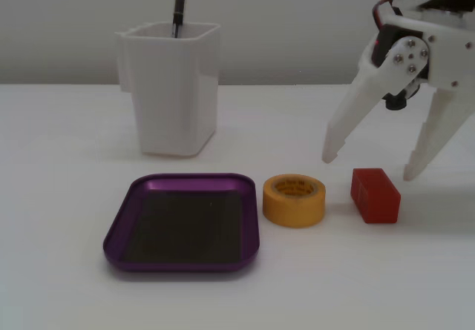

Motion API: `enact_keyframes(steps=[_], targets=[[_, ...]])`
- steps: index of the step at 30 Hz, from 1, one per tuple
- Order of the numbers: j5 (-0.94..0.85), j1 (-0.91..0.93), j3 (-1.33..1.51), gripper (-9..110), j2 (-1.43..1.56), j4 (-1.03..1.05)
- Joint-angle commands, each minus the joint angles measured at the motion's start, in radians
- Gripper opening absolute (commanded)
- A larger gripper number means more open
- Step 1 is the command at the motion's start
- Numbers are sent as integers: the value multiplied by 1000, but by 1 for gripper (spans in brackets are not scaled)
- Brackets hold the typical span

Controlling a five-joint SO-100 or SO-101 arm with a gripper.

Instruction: Pick up the red cube and place it in the box.

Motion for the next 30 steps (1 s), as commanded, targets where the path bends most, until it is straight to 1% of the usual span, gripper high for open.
enact_keyframes(steps=[1, 12, 15, 20, 23, 26, 30], targets=[[-6, -5, 11, 27, -31, -43], [-5, -2, 29, 25, -236, -158], [-6, -2, 20, 18, -261, -155], [-6, -6, 17, -1, -264, -156], [-6, -12, 17, -1, -256, -149], [2, -6, -29, -1, -218, -86], [3, -18, -156, -1, -54, 54]])
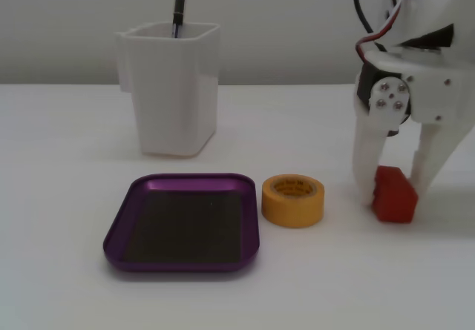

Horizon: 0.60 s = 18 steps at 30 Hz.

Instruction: Pick up the red cube and place it in the box.

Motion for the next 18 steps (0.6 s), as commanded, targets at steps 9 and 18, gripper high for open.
enact_keyframes(steps=[9, 18], targets=[[6, -81, -391, -1, 410, 126], [8, -91, -417, -1, 143, -160]])
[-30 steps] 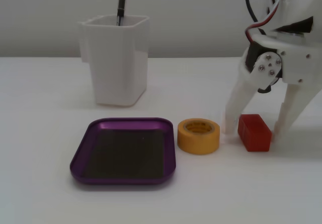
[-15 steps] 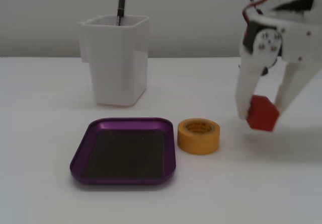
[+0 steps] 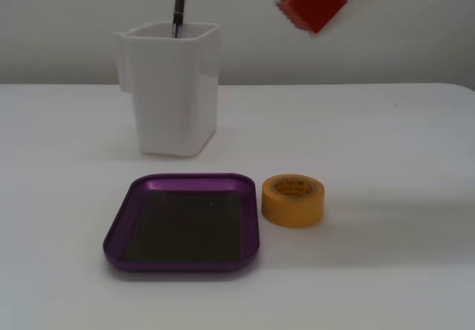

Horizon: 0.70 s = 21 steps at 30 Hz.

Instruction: Pick up the red cube and place it in the box.

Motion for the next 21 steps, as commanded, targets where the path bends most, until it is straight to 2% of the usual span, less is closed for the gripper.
enact_keyframes(steps=[1, 5, 11, 21], targets=[[5, -5, -51, -1, -135, -112], [3, 64, -98, -1, -308, -202], [5, 146, -232, -1, -538, -222], [-2, 137, -327, -1, -723, -261]])
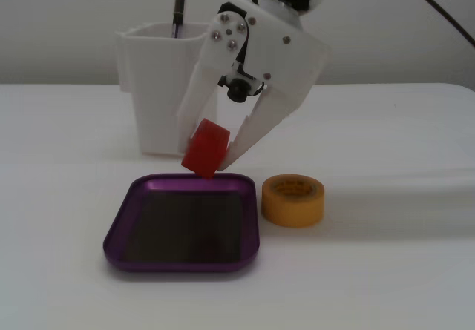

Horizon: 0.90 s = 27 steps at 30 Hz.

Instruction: Pick up the red cube and place it in the box.

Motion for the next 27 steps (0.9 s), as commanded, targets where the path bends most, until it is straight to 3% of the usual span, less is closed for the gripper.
enact_keyframes(steps=[1, 17, 23, 27], targets=[[-3, -3, -67, -1, -32, -51], [-5, -3, -71, 0, -149, -92], [-3, -6, -87, 15, -130, -72], [8, -5, -153, 21, -72, 58]])
